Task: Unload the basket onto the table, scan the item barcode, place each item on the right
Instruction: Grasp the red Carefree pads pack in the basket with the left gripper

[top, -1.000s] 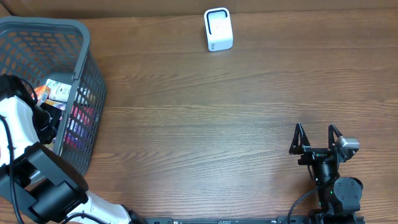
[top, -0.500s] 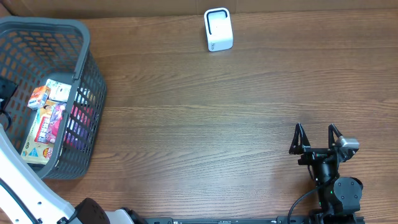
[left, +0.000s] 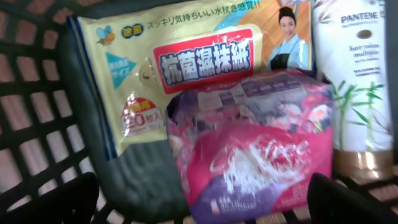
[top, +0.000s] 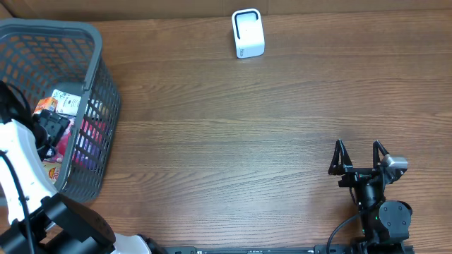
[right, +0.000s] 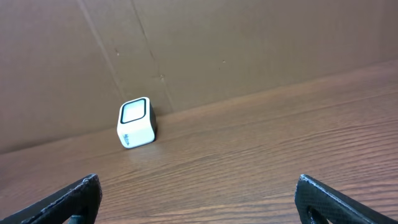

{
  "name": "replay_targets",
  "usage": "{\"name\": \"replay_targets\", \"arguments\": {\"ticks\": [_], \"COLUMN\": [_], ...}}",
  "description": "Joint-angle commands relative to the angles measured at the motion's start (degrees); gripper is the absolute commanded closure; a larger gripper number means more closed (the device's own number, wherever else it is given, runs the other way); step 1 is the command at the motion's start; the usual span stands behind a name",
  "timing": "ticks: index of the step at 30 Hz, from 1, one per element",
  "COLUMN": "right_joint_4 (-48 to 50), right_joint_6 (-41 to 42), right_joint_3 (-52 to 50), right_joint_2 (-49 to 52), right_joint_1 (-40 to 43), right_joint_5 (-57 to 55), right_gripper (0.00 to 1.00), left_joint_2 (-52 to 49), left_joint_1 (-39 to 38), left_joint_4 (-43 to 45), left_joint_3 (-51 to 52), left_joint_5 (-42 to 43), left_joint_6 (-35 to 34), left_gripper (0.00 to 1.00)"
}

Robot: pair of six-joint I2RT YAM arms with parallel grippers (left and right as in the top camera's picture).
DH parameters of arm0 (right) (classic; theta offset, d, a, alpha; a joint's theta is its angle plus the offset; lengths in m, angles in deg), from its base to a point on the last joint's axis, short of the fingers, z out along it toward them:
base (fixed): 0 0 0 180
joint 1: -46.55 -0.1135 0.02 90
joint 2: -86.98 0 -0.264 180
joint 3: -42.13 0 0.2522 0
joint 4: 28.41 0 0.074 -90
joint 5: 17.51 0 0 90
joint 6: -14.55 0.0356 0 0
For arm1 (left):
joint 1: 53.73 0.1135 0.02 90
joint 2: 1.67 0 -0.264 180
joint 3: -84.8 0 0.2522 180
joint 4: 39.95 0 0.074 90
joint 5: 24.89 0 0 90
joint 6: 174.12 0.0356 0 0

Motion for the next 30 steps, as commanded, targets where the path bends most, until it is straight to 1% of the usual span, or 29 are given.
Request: {"name": "replay_targets", "arguments": {"ticks": [1,3,19,23,24,25,26,27,28,29,30], "right_joint_4": [0.1,0.2,0.1,0.2,0.1,0.1,0.1,0.2,0.2,0.1,0.2], "right_joint_6": [0.5,0.5,0.5,0.5,0.5,0.5,0.5,0.5,0.5,0.5,0.5], "right_joint_3": [-0.6,-0.6,-0.6,-0.6,-0.6,-0.6,-0.6,-0.6,-0.6,-0.6,-0.6], "right_joint_2": [-0.7,-0.7,-0.7,-0.7,-0.7,-0.7,-0.7,-0.7,-0.7,-0.7,-0.7], "right_joint_1": [0.3,0.3,0.3,0.3,0.3,0.3,0.3,0.3,0.3,0.3,0.3], "right_joint_5": [0.1,0.1,0.1,0.1,0.1,0.1,0.1,0.1,0.1,0.1,0.1], "right_gripper": [0.00,0.00,0.00,0.00,0.00,0.00,0.00,0.00,0.00,0.00,0.00], "left_joint_2": [1.1,1.1,1.1,1.1,1.1,1.1,1.1,1.1,1.1,1.1,1.1], "left_joint_1": [0.0,0.0,0.0,0.0,0.0,0.0,0.0,0.0,0.0,0.0,0.0], "left_joint_4": [3.5,6.6,20.0,23.4,24.2,25.3,25.7,26.1,26.3,26.5,26.6], "left_joint_3": [3.6,5.8,18.3,21.1,21.9,23.2,23.6,24.0,24.1,24.1,24.1], "left_joint_5": [-0.3,-0.3,-0.2,-0.2,-0.2,-0.2,-0.3,-0.3,-0.3,-0.3,-0.3], "left_joint_6": [-1.2,-1.2,-1.7,-2.9,-3.4,-3.9,-4.2,-4.2,-4.2,-4.2,-4.2], "left_gripper": [0.00,0.01,0.00,0.00,0.03,0.21,0.36,0.59,0.75,0.90,0.96]}}
